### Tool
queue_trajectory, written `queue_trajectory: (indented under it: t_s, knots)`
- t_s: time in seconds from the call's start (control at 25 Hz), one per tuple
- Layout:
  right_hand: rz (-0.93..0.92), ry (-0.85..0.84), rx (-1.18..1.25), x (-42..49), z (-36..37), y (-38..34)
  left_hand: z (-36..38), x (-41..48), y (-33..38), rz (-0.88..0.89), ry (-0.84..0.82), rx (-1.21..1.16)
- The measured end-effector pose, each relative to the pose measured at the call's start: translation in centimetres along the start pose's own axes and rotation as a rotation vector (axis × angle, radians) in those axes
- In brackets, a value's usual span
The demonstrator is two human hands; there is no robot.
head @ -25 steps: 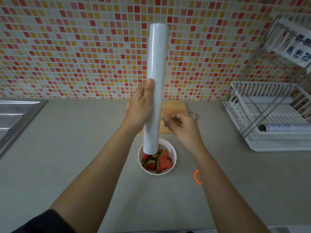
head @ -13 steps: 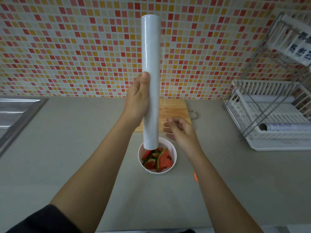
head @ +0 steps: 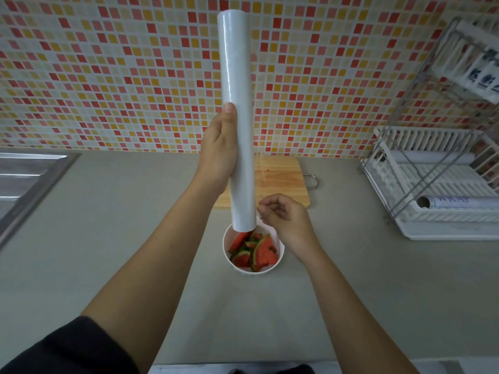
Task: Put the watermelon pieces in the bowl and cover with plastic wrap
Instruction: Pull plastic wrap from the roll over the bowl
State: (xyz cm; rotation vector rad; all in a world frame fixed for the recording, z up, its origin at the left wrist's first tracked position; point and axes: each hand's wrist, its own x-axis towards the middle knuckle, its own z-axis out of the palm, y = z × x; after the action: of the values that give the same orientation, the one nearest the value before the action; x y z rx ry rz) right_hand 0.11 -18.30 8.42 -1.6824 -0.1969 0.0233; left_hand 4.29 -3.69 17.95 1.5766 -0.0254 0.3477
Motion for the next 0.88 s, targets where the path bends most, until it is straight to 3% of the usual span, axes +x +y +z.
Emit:
queue_trajectory:
  t_s: [0.08,0.2,0.24,0.4,0.8,0.88]
  knots:
    - [-0.006,0.001,-0.053,0.1,-0.4,0.5,0.1,0.1,-0.1,-0.007,0.002,-0.001]
    - [0.070,-0.154,-0.008,-0.4,-1.0,0.7,0.0,0.0,-0.6,-0.003,0.032,0.054]
    - [0.076,-0.130,0.021,-0.3,-1.0,0.4,0.0,-0.1,-0.8,-0.014,0.044,0.079]
    - [0.077,0.250,0.083,3.1,0.6,-3.1,0.9,-1.6,-2.3,-0.068,0.003,0.222]
    - [-0.112,0.378,-0.180,4.5,2.2,-1.5,1.6,-3.7,-4.5,-0.218,-0.070,0.172]
    - [-0.128,0.403,-0.221,4.4,2.2,-1.1,1.9,-4.0,-4.9,-0.201,-0.054,0.247]
